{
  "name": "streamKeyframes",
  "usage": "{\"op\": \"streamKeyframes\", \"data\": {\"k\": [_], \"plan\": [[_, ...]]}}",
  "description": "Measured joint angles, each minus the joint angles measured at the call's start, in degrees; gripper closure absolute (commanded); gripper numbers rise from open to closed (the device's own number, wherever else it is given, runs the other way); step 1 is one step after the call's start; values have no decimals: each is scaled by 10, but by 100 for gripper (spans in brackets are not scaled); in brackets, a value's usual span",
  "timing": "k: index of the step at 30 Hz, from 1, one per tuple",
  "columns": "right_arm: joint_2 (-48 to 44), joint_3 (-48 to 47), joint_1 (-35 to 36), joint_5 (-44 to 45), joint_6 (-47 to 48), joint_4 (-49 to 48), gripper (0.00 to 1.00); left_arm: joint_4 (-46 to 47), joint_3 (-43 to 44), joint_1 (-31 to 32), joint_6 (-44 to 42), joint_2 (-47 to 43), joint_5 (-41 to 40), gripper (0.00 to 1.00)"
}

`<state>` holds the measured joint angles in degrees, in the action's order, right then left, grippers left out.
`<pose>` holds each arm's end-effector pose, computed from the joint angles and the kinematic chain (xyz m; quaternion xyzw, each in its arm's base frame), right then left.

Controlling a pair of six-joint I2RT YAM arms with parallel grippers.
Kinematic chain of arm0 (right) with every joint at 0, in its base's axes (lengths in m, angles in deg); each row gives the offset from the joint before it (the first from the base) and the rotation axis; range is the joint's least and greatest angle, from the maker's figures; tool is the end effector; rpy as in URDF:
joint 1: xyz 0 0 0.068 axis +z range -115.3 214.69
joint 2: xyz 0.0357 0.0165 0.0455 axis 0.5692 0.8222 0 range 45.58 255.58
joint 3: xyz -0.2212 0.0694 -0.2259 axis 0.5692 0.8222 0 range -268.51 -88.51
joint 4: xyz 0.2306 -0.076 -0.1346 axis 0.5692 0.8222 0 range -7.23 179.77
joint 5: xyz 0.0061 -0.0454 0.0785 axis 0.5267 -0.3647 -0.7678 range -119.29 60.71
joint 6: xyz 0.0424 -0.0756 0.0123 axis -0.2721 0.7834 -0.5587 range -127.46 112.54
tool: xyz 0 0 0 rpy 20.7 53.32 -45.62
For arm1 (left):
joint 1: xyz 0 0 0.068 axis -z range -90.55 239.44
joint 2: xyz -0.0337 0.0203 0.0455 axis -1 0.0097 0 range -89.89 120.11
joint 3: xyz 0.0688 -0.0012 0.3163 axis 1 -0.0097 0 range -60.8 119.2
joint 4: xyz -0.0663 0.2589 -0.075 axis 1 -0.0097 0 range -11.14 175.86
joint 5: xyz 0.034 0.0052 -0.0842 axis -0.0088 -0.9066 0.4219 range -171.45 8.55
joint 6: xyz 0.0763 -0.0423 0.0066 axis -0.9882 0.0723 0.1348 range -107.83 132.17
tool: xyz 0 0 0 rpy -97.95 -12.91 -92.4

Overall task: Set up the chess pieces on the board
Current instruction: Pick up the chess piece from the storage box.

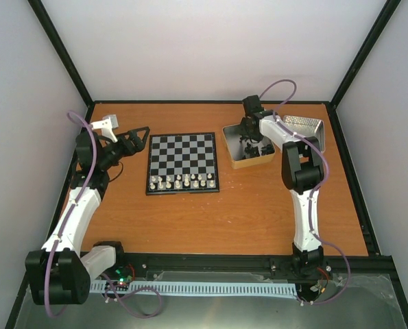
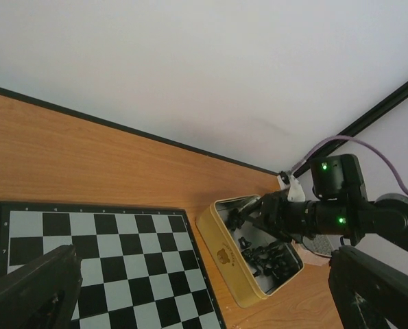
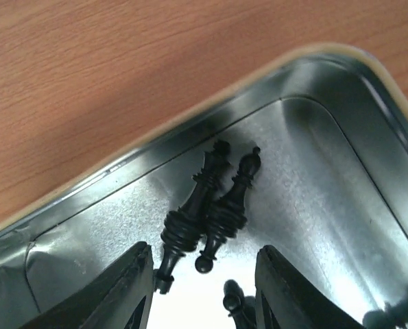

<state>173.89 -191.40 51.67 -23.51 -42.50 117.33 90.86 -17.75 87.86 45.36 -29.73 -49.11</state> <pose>0.5325 0.1543 0.1725 0.1644 0.9506 0.0696 0.2538 0.2683 -0.0341 0.3389 -0.0562 0.7652 -0.3728 0.5219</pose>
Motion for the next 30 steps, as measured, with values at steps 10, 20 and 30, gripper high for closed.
{"op": "streamKeyframes", "data": {"k": [10, 20, 30], "plan": [[32, -51, 0, -8, 109, 99, 69, -10, 0, 0, -4, 0, -2, 0], [81, -123, 0, -11, 191, 165, 74, -10, 0, 0, -4, 17, 3, 0], [89, -131, 0, -18, 224, 187, 91, -10, 0, 0, -4, 17, 5, 0]]}}
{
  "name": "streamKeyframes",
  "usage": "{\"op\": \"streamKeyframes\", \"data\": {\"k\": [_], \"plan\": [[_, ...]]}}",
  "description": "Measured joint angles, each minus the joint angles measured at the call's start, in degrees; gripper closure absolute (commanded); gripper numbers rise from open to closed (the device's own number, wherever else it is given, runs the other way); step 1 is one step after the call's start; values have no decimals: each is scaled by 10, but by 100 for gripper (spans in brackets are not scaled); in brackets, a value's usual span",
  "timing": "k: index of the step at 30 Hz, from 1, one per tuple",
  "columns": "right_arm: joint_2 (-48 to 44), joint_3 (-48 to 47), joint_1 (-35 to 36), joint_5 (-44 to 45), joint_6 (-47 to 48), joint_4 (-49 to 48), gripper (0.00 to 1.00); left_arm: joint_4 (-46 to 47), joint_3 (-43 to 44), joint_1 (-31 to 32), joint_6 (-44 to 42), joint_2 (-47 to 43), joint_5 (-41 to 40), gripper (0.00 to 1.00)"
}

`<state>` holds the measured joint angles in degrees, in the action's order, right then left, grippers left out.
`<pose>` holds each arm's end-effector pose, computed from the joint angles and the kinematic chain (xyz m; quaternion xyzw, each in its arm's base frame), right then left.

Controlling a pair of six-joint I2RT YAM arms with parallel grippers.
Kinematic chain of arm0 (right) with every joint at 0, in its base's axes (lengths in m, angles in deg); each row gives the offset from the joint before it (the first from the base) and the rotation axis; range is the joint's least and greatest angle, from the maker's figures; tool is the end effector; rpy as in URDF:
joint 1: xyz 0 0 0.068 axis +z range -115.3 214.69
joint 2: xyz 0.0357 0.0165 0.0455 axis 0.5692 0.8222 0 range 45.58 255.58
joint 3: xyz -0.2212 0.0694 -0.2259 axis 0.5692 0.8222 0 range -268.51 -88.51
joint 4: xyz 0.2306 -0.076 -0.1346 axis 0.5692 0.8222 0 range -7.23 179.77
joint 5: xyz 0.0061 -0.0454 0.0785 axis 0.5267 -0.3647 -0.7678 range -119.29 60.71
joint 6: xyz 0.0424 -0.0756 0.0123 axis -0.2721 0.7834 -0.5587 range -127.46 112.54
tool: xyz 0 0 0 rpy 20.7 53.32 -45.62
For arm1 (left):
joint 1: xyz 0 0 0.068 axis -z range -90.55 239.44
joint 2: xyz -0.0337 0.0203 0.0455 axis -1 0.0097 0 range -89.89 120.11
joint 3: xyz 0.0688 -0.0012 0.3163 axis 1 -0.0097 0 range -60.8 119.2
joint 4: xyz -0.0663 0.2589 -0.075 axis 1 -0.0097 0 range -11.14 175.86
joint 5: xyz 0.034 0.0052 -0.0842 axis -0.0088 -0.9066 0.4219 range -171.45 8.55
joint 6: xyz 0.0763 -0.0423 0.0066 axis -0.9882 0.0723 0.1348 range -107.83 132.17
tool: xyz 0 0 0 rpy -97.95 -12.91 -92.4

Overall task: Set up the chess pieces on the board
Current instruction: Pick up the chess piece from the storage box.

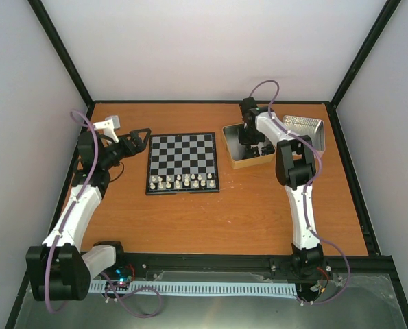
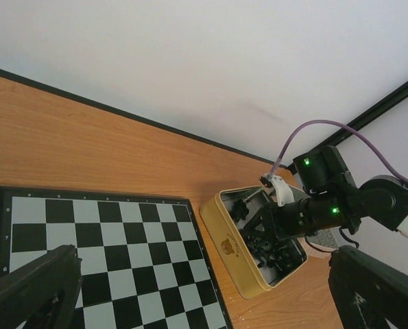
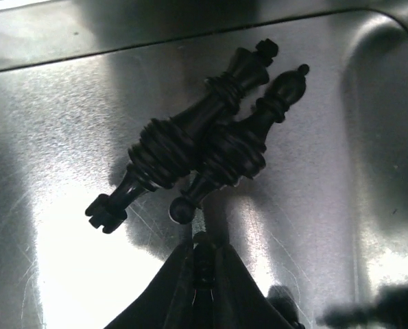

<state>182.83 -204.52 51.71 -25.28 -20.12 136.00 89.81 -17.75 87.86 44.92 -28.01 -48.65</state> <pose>0.5361 0.1583 0.1433 -0.0329 0.9897 0.0010 0.1394 0.2741 -0.0345 0.3290 -0.0600 0.7774 -0.3727 0.5031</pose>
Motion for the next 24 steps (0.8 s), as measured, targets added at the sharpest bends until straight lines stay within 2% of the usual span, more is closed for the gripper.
{"op": "streamKeyframes", "data": {"k": [9, 15, 19, 24], "plan": [[0, 0, 0, 0, 0, 2, 90, -21, 1, 0, -14, 7, -3, 0], [-8, 15, 0, -8, 0, -24, 95, -46, 2, 0, -26, 24, -7, 0], [-49, 78, 0, -33, -9, -70, 95, -49, 2, 0, -27, 29, 7, 0], [-166, 203, 0, -87, -54, -157, 94, -45, 3, 14, -27, 41, 39, 0]]}}
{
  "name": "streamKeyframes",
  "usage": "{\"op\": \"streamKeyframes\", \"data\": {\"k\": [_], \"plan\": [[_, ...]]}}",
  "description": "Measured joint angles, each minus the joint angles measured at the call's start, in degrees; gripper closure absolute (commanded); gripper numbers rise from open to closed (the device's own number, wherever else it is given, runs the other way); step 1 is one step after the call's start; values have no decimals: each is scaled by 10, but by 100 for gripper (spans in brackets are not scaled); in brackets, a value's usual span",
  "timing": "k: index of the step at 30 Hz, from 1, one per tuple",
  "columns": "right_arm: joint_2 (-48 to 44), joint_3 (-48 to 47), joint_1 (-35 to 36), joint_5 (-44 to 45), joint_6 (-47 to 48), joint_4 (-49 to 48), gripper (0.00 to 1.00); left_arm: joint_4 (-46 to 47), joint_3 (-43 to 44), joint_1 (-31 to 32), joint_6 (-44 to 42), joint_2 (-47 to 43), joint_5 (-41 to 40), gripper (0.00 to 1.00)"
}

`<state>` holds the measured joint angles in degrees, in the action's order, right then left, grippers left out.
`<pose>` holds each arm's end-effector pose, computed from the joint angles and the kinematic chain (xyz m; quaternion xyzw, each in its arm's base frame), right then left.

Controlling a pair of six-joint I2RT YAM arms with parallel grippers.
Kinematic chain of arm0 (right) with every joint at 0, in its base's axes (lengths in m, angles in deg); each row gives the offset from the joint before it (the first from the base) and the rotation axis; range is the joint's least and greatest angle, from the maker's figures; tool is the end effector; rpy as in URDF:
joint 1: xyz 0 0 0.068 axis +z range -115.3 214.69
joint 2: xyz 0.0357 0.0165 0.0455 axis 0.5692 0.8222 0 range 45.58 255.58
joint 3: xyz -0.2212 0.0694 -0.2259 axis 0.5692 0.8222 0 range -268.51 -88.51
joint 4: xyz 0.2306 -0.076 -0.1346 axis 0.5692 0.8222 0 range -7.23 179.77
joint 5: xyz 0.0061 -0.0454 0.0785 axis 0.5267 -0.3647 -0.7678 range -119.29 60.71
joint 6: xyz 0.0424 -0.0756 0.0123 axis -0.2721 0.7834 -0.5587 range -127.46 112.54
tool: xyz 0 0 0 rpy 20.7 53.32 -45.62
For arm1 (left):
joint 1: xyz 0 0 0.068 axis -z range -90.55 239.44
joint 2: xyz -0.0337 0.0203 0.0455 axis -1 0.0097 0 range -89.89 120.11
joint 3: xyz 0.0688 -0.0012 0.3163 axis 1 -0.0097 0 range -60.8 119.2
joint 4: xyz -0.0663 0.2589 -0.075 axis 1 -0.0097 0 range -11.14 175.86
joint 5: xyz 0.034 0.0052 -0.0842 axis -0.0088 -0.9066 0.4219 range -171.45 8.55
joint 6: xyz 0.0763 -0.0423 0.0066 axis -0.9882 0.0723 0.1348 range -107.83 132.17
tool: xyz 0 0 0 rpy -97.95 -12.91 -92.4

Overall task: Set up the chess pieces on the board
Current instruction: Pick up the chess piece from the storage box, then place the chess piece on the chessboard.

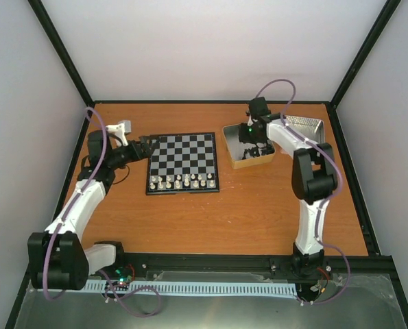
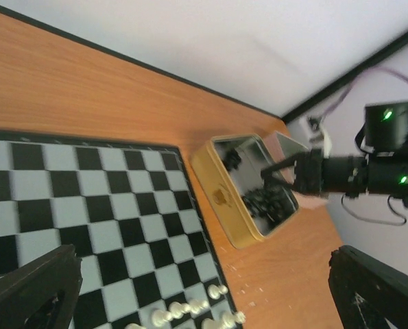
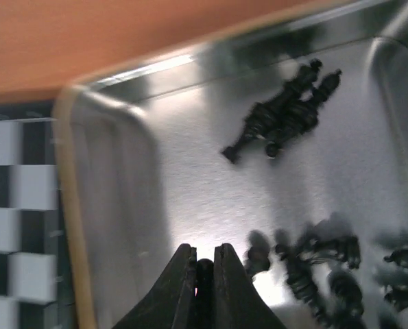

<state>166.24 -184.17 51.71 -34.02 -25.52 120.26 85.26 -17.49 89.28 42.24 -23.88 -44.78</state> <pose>0.4898 0.1565 0.1950 -0.0009 0.9705 0.1098 0.2145 0.2817 -0.0456 0.3029 -0.0399 0.8106 -0.3885 0.4363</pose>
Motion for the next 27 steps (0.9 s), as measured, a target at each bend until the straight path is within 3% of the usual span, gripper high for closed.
{"op": "streamKeyframes", "data": {"k": [7, 14, 21, 27], "plan": [[-155, 119, 12, -117, -144, -162, 93, 37, 25, 105, 11, 70, 14, 4], [-229, 256, 35, -227, -413, -342, 92, 93, 92, 213, 10, 162, -31, 17], [-254, 275, 58, -254, -565, -380, 92, 156, 97, 245, 0, 196, -52, 25], [-257, 274, 87, -265, -621, -384, 92, 181, 97, 259, -16, 204, -57, 42]]}}
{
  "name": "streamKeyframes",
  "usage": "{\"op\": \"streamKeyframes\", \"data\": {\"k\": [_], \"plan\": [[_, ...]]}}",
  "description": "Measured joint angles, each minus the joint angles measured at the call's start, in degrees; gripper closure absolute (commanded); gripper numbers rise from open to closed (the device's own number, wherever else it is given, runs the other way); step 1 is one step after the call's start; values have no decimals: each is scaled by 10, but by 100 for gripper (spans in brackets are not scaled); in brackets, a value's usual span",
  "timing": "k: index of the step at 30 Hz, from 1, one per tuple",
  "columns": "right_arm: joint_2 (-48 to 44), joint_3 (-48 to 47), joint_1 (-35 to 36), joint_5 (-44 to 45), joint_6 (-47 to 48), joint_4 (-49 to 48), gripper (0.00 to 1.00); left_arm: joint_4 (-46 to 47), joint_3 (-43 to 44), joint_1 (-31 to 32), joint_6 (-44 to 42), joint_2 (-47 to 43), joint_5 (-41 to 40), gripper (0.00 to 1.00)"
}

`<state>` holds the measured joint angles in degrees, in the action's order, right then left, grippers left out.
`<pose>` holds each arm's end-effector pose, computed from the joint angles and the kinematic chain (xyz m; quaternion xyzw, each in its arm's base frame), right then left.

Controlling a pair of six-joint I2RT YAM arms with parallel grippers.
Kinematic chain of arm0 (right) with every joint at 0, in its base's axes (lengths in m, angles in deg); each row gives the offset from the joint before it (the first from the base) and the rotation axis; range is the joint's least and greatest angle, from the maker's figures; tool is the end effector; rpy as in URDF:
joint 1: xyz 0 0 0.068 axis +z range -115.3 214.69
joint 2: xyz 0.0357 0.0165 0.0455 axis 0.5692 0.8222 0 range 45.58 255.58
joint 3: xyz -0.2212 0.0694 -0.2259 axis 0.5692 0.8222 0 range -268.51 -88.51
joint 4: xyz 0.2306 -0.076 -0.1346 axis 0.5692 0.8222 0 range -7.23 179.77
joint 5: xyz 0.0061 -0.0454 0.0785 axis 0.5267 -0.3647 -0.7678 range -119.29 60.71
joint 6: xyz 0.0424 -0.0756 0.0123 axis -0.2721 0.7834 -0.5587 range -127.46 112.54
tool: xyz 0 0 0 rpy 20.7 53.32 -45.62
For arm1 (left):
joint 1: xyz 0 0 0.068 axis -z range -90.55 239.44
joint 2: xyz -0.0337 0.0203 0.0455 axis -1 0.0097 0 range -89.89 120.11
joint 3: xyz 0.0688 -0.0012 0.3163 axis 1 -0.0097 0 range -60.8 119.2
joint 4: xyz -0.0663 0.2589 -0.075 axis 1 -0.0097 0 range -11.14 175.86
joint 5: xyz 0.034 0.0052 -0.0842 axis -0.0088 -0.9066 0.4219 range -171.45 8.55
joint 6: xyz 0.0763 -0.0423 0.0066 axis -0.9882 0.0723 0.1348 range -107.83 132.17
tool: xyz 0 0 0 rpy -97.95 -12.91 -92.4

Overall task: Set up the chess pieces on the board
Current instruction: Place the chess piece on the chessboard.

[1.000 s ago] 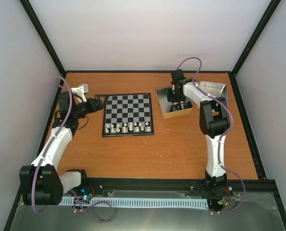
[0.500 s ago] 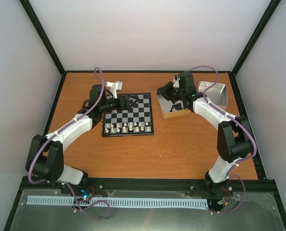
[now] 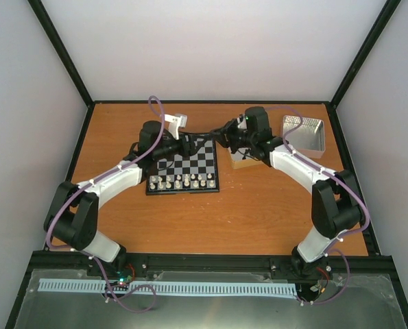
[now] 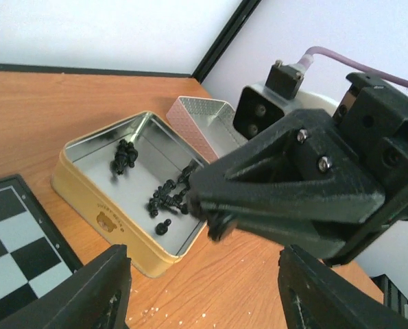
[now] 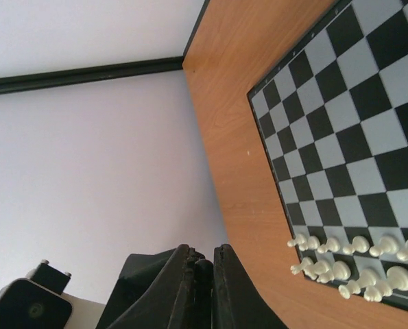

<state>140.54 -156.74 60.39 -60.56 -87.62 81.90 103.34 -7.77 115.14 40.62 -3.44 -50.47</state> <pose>0.3744 0.2248 0.3031 0.2462 0.7911 0.5456 0.1260 0.3318 -0.2040 0.2964 0.1423 0.7730 -0.4540 0.4197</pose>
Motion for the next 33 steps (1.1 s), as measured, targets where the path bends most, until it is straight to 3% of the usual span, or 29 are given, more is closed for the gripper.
{"op": "streamKeyframes", "data": {"k": [7, 12, 18, 33], "plan": [[8, -23, 21, -10, -14, 11, 91, 18, 12, 0, -11, 16, 6, 50], [20, -38, 25, -13, -17, 12, 91, 19, 12, 0, -12, 26, 15, 67], [31, -41, 28, -18, -18, 14, 91, 22, 12, 0, -18, 30, 19, 76], [34, -48, 27, -32, 51, 21, 83, 16, 12, 1, -70, 27, 5, 86]]}}
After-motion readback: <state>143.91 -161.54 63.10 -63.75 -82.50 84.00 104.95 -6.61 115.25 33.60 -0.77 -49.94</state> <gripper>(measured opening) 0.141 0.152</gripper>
